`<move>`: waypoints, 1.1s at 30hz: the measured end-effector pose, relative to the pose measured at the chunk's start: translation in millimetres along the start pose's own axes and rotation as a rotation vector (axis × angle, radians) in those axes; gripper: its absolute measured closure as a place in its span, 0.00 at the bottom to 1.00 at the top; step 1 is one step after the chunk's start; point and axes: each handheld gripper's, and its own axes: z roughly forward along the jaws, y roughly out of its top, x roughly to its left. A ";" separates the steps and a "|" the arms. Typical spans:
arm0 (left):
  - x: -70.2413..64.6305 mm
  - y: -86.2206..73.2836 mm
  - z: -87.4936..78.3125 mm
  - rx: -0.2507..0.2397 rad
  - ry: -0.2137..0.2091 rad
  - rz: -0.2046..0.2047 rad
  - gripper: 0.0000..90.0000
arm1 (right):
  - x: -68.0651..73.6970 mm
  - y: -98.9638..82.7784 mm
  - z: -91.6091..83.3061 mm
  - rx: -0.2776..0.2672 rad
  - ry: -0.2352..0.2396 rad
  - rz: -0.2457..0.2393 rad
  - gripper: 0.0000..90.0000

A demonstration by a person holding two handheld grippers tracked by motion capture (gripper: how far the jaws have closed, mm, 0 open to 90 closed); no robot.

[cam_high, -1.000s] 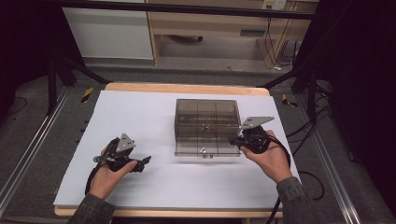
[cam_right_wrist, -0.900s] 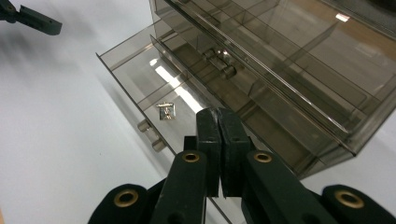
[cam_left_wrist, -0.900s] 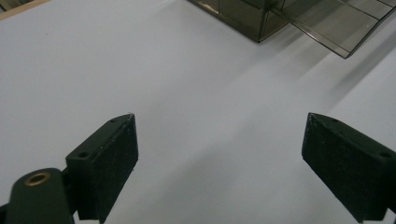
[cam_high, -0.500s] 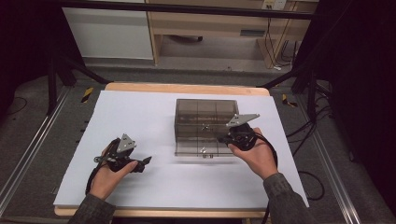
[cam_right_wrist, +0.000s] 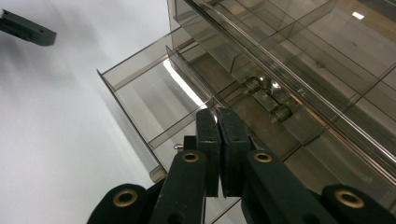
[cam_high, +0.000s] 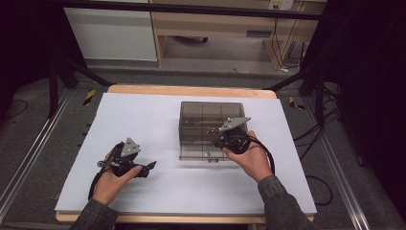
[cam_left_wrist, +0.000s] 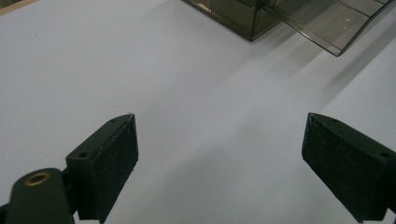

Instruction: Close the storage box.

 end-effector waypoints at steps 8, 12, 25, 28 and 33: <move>-1.1 0.3 0.5 0.000 -0.004 -0.001 0.12 | -0.5 1.0 3.9 0.006 -0.013 0.000 0.91; -0.8 0.3 0.2 -0.002 -0.002 -0.002 0.12 | -0.7 0.7 3.2 0.007 -0.016 0.005 0.91; -2.3 2.0 -0.7 -0.012 -0.010 0.004 0.12 | 9.0 -15.0 -13.2 -0.020 -0.030 0.026 0.99; -3.4 4.6 -1.9 -0.018 -0.013 0.010 0.12 | 14.1 -24.0 -19.5 -0.027 -0.042 0.038 1.00; -6.1 12.4 -3.3 -0.037 -0.019 0.018 0.12 | 22.3 -40.3 -27.1 -0.046 -0.064 0.049 1.00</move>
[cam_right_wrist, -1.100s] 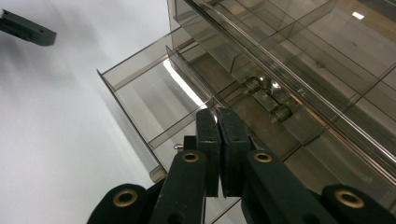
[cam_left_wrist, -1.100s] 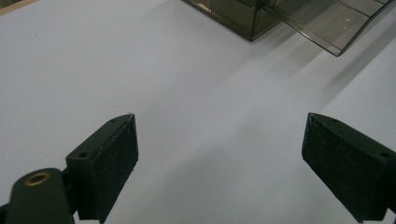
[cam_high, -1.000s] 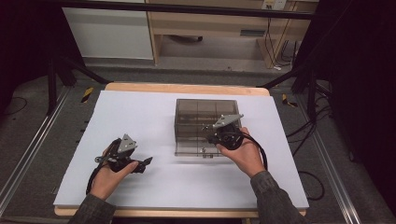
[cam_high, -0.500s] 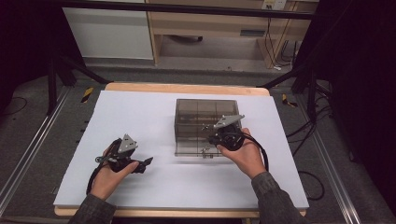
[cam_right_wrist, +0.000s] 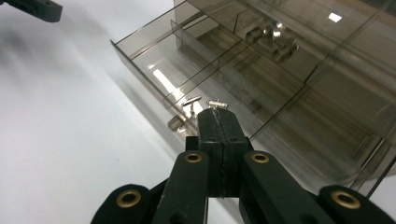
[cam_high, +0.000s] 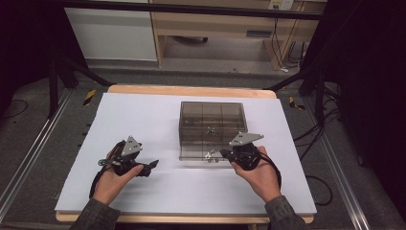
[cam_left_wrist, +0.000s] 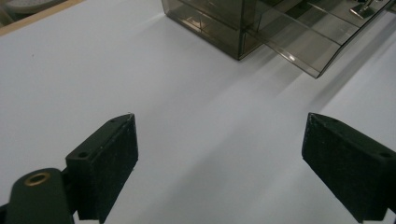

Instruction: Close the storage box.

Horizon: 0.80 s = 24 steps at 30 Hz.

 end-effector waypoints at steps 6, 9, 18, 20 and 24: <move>-2.0 17.4 1.9 -0.025 -0.021 0.015 0.13 | 8.7 -20.8 -3.1 -0.025 -0.005 0.029 1.00; -1.9 27.4 2.0 -0.031 -0.019 0.031 0.14 | 12.0 -30.3 -3.4 -0.040 -0.018 0.050 1.00; -3.1 63.1 -0.7 -0.043 -0.033 0.058 0.16 | 18.9 -51.0 0.1 -0.096 -0.035 0.088 1.00; -4.5 71.9 0.3 -0.038 -0.034 0.065 0.17 | 20.0 -53.8 0.2 -0.103 -0.041 0.091 1.00; -7.2 90.1 2.6 -0.051 -0.043 0.072 0.19 | 21.8 -58.1 0.2 -0.103 -0.049 0.092 1.00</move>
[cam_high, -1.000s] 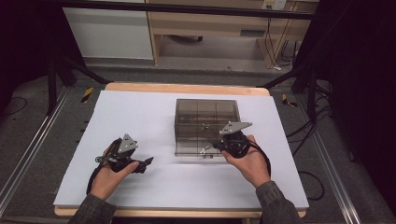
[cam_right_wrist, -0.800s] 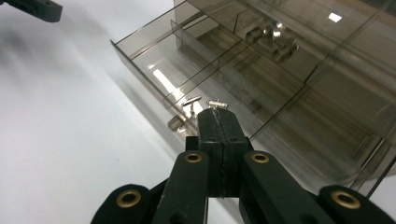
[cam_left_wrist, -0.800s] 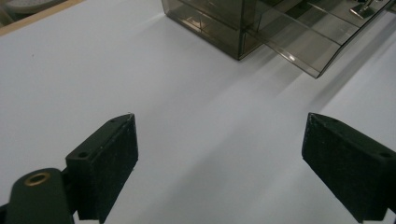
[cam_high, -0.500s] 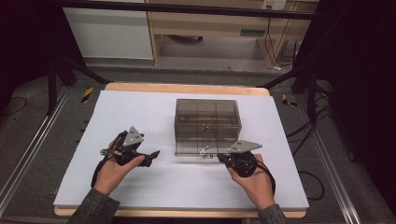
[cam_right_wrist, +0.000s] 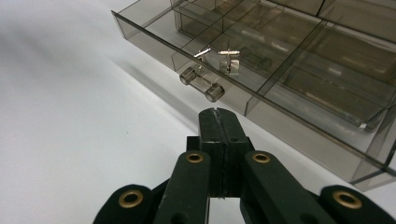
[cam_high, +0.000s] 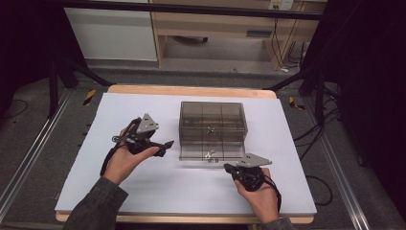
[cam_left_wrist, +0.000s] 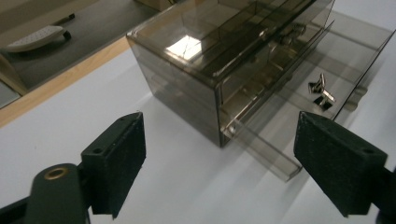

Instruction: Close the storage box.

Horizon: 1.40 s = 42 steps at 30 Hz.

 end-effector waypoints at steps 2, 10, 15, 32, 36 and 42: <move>0.1 9.3 2.7 -0.008 0.000 -0.005 0.20 | 0.3 -2.6 1.5 0.004 0.000 0.004 1.00; -5.4 44.2 13.6 -0.025 -0.032 0.017 0.29 | 2.1 -7.8 4.0 0.009 -0.011 0.000 1.00; -7.7 57.9 24.1 -0.041 -0.047 -0.003 0.41 | 2.0 -9.3 5.1 0.006 -0.021 -0.001 1.00; -10.2 72.2 63.1 -0.053 -0.071 -0.072 0.95 | 4.3 -10.8 7.6 0.008 -0.034 0.001 1.00; -13.4 72.9 71.8 -0.049 -0.084 -0.082 0.99 | 3.5 -11.1 7.7 0.002 -0.039 0.002 1.00; -18.1 72.8 81.7 -0.044 -0.069 -0.084 1.00 | 4.3 -11.4 8.4 -0.007 -0.038 0.009 1.00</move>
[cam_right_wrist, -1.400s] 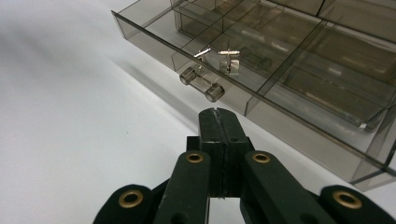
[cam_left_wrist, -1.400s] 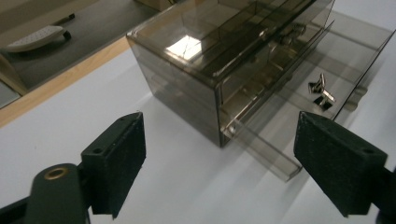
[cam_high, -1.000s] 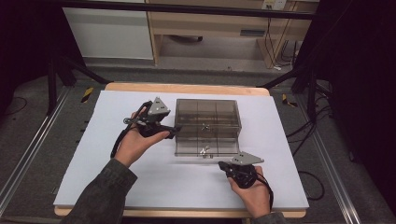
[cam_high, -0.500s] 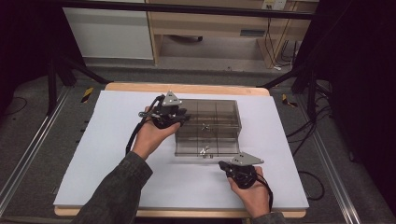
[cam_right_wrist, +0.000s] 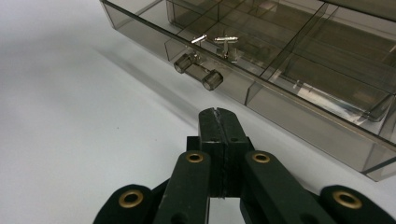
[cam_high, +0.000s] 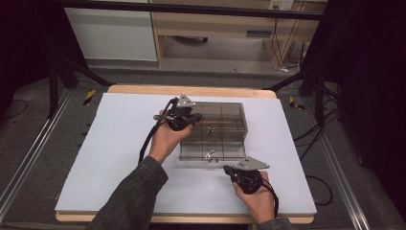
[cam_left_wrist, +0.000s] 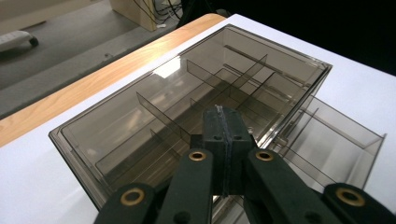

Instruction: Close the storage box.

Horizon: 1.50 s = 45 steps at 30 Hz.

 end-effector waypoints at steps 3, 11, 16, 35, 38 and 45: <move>-1.4 -0.1 4.0 0.004 0.004 -0.001 1.00 | 0.2 0.4 -0.8 -0.014 -0.005 0.002 1.00; 0.2 -3.3 14.4 0.030 0.033 -0.007 1.00 | -2.9 -0.1 1.6 -0.019 -0.023 0.027 1.00; -0.3 -5.5 17.1 0.037 0.044 -0.009 1.00 | -4.8 2.2 5.6 -0.020 -0.031 0.027 1.00; -1.9 -12.2 26.0 0.058 0.044 -0.009 1.00 | -9.6 6.2 21.1 0.008 -0.047 0.026 1.00; -1.9 -12.1 26.0 0.058 0.042 -0.012 1.00 | -9.8 6.3 20.7 0.010 -0.047 0.032 1.00; -2.2 -12.5 25.5 0.061 0.041 -0.015 1.00 | -13.0 8.0 22.1 -0.007 -0.052 0.034 1.00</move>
